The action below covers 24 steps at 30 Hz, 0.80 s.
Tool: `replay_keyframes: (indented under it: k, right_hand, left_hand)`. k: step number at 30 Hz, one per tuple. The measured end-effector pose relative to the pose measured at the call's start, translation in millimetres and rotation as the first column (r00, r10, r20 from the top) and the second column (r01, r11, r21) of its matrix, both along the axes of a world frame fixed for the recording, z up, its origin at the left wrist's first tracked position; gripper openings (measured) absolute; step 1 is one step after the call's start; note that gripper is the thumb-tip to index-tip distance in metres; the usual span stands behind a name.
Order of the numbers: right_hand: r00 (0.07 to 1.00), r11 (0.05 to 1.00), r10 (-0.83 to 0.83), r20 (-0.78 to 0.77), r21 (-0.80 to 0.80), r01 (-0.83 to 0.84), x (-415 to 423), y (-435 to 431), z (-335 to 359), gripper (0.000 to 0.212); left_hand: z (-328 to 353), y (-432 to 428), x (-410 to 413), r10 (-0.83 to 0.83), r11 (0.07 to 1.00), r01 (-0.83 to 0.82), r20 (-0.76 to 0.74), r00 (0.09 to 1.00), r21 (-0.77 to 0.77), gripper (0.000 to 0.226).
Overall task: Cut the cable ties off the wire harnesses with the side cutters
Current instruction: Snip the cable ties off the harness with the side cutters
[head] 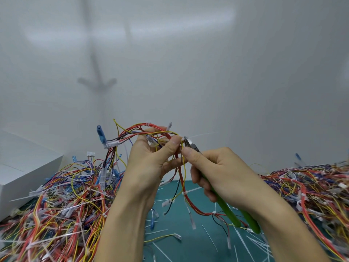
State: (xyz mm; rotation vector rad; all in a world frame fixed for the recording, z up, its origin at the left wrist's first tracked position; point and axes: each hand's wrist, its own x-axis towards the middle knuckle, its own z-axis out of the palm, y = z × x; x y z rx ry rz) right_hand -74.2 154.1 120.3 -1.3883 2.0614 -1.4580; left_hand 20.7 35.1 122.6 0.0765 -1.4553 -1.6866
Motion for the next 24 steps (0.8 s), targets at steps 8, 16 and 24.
replay_keyframes:
  k: [8,16,24]
  right_hand:
    - [1.0,1.0,-0.014,-0.018,-0.005,0.014,-0.3,-0.4,-0.1,0.061]
    - [0.997,0.999,-0.049,-0.066,-0.01,0.049,2.5,-3.2,-2.0,0.062]
    - [0.997,0.999,-0.048,-0.065,-0.02,0.047,1.2,-3.3,-2.5,0.062]
  left_hand:
    - [-0.2,1.0,-2.1,-0.004,0.999,0.003,0.02,1.0,0.044,0.039]
    - [-0.6,-1.2,0.4,0.013,0.999,-0.014,0.045,0.999,0.035,0.036]
    - [-1.5,-1.0,-1.4,0.029,0.999,-0.031,0.064,0.998,0.025,0.028]
